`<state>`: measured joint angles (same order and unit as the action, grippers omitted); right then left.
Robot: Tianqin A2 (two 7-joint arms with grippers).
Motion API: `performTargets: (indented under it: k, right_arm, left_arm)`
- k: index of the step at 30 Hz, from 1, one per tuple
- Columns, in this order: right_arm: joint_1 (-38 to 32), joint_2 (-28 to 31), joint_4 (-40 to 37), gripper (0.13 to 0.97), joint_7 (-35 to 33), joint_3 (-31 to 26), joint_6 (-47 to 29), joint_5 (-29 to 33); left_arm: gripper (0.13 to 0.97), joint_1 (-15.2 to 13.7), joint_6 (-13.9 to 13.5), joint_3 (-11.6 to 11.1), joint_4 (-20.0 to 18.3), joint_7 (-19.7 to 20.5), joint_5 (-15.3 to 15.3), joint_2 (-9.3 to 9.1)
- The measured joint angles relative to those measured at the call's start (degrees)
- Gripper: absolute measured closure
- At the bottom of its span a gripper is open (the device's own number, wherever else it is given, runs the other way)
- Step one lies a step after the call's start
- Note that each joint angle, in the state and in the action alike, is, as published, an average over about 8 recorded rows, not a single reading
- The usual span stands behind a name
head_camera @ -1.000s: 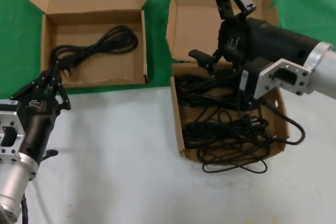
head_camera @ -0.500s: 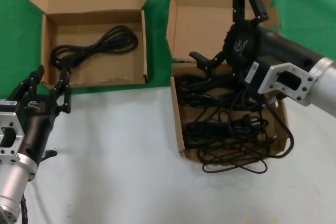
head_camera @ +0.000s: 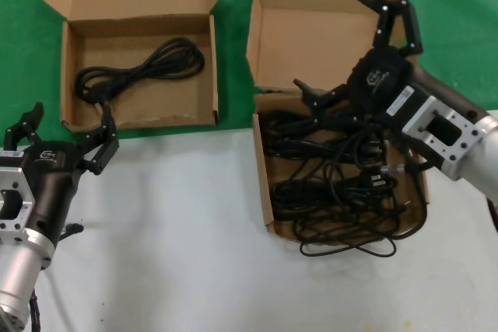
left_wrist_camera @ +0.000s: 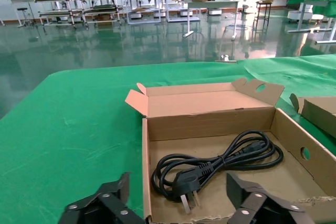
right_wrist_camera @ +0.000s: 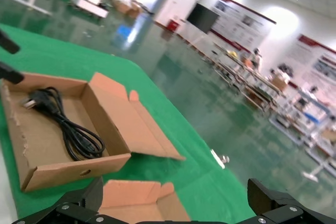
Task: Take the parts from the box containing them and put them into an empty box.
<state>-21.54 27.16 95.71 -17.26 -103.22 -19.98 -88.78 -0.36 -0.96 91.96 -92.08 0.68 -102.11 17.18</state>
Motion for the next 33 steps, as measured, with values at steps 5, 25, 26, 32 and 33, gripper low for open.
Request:
performTargets:
  k: [5,25,26,32,33]
  right_arm:
    - [2.4,-1.1,-0.4,0.129,1.9,1.3,2.2,-1.6]
    - [11.9,-5.5,-2.2,0.129,9.5,6.4,11.0,-7.9]
    - [12.4,-5.7,-2.3,0.129,9.9,6.6,11.5,-8.2]
    - [15.2,-7.0,-2.9,0.129,12.2,8.2,14.1,-10.1]
    - [15.7,-7.3,-2.9,0.129,12.6,8.4,14.6,-10.5]
  left_arm:
    - [0.459,0.0,0.1,0.0,0.0,-0.1,-0.1,0.00]
    - [0.170,0.2,0.5,-0.2,0.2,-0.4,-0.6,0.00]
    - [0.165,0.2,0.6,-0.2,0.2,-0.4,-0.6,0.00]
    - [0.132,0.3,0.7,-0.2,0.3,-0.5,-0.7,0.00]
    - [0.132,0.3,0.7,-0.2,0.3,-0.5,-0.7,0.00]
